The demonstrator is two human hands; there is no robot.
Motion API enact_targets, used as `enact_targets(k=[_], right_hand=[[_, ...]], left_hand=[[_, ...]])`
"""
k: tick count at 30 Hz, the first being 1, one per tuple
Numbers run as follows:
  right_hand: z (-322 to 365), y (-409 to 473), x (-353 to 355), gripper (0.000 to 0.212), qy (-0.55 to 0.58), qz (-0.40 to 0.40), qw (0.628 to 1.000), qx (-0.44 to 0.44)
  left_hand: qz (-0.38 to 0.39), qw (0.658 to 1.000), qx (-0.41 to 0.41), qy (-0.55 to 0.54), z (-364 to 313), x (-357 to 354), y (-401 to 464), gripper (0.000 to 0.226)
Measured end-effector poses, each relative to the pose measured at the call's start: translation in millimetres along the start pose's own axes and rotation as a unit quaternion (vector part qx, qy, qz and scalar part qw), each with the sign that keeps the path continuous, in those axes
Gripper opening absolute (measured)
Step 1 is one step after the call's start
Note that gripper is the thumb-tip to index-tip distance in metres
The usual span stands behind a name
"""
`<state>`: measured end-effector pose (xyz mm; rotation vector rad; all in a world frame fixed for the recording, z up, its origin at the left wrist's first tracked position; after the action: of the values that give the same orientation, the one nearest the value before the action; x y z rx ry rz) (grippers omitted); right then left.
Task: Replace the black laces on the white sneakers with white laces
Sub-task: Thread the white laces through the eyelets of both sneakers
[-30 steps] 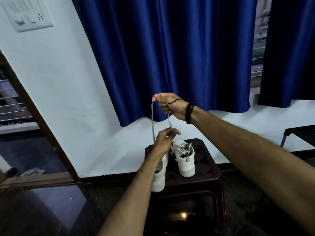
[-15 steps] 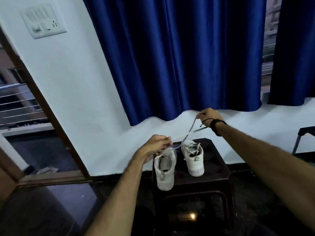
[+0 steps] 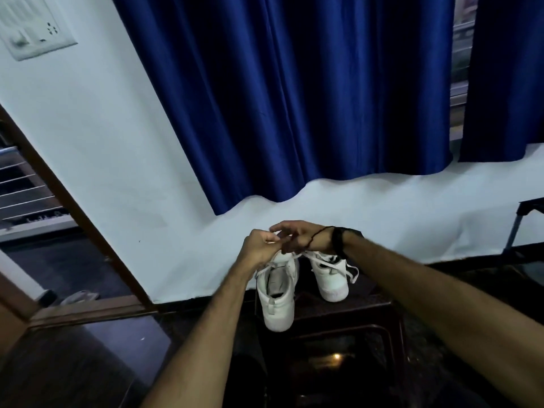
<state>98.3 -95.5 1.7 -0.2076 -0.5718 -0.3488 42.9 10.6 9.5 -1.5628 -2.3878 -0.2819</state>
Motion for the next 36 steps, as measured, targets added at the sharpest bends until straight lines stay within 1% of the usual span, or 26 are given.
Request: enact_targets(k=[2, 3, 5, 7, 8, 10, 11, 13, 15, 17, 18, 19, 21, 25, 28, 30, 34, 36], right_hand=[[-8, 9, 0, 0.029, -0.029, -0.027, 0.999, 0.014], [-13, 13, 5, 0.024, -0.036, -0.053, 0.998, 0.022], [-29, 12, 19, 0.025, -0.037, -0.110, 0.993, 0.010], [-46, 8, 33, 0.016, -0.079, -0.166, 0.983, -0.032], [-56, 7, 39, 0.012, -0.138, -0.194, 0.969, -0.068], [-69, 3, 46, 0.010, -0.272, -0.235, 0.922, -0.146], [-71, 4, 45, 0.013, -0.330, -0.247, 0.896, -0.164], [-70, 12, 34, 0.021, -0.417, -0.245, 0.862, -0.154], [-69, 26, 18, 0.025, -0.488, -0.211, 0.837, -0.132], [-72, 37, 8, 0.024, -0.529, -0.183, 0.817, -0.136], [-74, 41, 6, 0.023, -0.542, -0.183, 0.808, -0.143], [-76, 44, 6, 0.024, -0.551, -0.188, 0.800, -0.149], [-80, 47, 8, 0.028, -0.547, -0.196, 0.798, -0.157], [-88, 45, 18, 0.024, -0.531, -0.230, 0.797, -0.173], [-94, 42, 21, 0.024, -0.503, -0.253, 0.805, -0.187], [-95, 41, 21, 0.025, -0.497, -0.255, 0.808, -0.187], [-95, 40, 19, 0.026, -0.499, -0.255, 0.810, -0.172], [-94, 43, 15, 0.026, -0.519, -0.248, 0.803, -0.154]], left_hand=[[-0.019, 1.000, 0.008, -0.016, 6, 3, 7, 0.046], [-0.031, 0.999, 0.011, -0.023, 7, 7, 9, 0.048], [-0.047, 0.999, 0.022, -0.012, 18, 13, 14, 0.044], [-0.045, 0.998, 0.039, 0.026, 37, 13, 19, 0.042], [-0.042, 0.996, 0.045, 0.060, 46, 12, 22, 0.041], [-0.033, 0.988, 0.051, 0.144, 62, 5, 28, 0.038], [-0.025, 0.981, 0.052, 0.185, 68, -1, 32, 0.035], [-0.003, 0.966, 0.053, 0.253, 73, -17, 37, 0.031], [0.009, 0.951, 0.056, 0.305, 74, -31, 40, 0.030], [0.016, 0.939, 0.059, 0.337, 74, -38, 46, 0.022], [0.019, 0.936, 0.069, 0.344, 75, -40, 48, 0.021], [0.015, 0.937, 0.080, 0.340, 76, -41, 50, 0.024], [-0.010, 0.946, 0.107, 0.306, 80, -39, 52, 0.028], [-0.039, 0.957, 0.130, 0.256, 88, -36, 53, 0.018], [-0.057, 0.976, 0.150, 0.148, 96, -33, 55, 0.011], [-0.072, 0.980, 0.152, 0.108, 99, -32, 56, 0.013], [-0.092, 0.982, 0.149, 0.074, 102, -33, 56, 0.013], [-0.108, 0.981, 0.153, 0.048, 105, -32, 54, 0.011]])
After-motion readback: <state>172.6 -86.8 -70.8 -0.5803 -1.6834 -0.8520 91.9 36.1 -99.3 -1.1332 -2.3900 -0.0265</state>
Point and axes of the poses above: each hand's wrist, its own y-axis towards the middle knuckle, its own x-axis out of the back of the hand, z = x × y, the point moved 8 cm from there along y, towards the middle knuckle, and after that the axes turned 14 degrees about -y, right-handed, at the moved point
